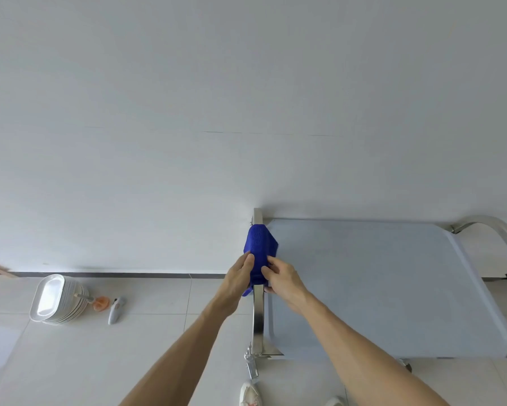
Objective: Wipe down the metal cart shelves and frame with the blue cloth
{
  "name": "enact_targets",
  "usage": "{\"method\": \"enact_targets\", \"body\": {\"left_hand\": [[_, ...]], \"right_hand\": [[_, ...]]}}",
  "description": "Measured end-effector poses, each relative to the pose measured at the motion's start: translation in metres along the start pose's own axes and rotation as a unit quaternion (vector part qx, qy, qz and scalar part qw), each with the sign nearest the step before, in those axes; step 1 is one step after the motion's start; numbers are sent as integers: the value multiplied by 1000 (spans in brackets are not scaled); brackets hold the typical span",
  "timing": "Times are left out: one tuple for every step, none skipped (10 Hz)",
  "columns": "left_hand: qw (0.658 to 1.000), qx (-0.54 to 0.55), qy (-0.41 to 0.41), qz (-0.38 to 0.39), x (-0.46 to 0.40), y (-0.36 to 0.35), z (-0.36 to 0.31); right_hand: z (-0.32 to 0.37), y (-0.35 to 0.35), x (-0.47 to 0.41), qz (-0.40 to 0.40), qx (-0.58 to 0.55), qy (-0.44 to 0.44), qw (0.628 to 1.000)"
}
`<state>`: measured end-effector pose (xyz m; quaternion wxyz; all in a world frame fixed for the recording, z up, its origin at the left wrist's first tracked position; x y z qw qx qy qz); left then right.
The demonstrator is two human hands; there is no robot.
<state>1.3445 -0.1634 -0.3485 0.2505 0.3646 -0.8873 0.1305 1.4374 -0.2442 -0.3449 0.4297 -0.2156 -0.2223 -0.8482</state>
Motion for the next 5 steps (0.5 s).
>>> {"method": "enact_targets", "body": {"left_hand": [[999, -5, -5, 34, 1, -6, -4], [998, -50, -6, 39, 1, -7, -4], [995, -102, -18, 4, 7, 0, -10], [989, -108, -72, -73, 25, 16, -26], [979, -82, -140, -125, 46, 25, -46]], "right_hand": [[0, -1, 5, -29, 55, 16, 998], [5, -2, 12, -13, 102, 37, 994], [14, 6, 18, -14, 144, 54, 988], [29, 28, 29, -49, 155, 91, 982], [42, 53, 45, -86, 133, 122, 980]]}}
Point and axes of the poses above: each hand's wrist, its own x-axis away from the middle knuckle, its own y-axis out of the back of the hand, z = x × y, the point moved 9 cm from there along -x, towards the middle knuckle, and after that the axes turned 2 degrees about -z, right-handed, at the moved point
